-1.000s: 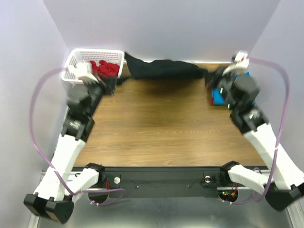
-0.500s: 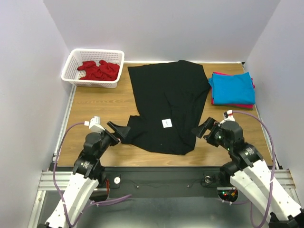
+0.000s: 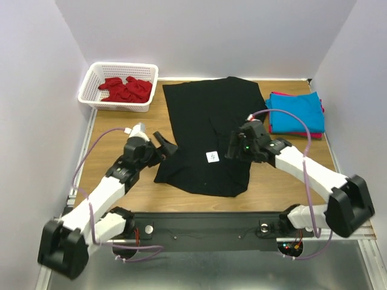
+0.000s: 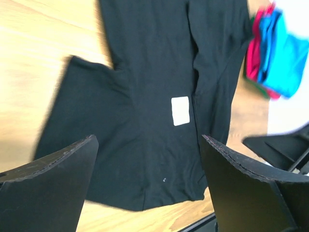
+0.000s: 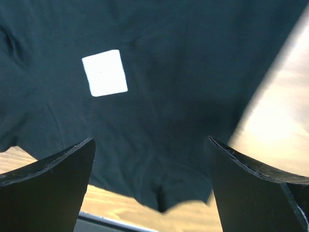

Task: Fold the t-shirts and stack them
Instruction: Flatten the tshirt out

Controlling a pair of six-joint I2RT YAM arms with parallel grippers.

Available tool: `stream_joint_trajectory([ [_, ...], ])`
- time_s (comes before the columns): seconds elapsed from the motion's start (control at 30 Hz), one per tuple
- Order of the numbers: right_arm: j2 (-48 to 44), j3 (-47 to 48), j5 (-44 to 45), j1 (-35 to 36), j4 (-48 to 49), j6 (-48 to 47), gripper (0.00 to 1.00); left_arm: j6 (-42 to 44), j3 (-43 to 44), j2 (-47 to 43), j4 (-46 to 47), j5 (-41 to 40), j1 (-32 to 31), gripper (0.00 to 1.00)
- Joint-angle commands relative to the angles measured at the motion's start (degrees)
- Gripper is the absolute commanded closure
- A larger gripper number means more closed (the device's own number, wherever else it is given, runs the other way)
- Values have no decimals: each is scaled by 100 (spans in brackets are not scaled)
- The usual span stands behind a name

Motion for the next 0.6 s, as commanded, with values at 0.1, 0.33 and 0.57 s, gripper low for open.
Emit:
stream_joint_trajectory([
  [0.1,959,31,-215,551,1061,125,0,324,790,1989,1829,404,-691,1],
  [0.33,1469,-330,57,551,1202,547,0,53,678,3555,2137,730,-964,1],
  [0.57,1794,-304,470,551,1246,591,0,-798,-175,3450,2226,282,-1833,2],
])
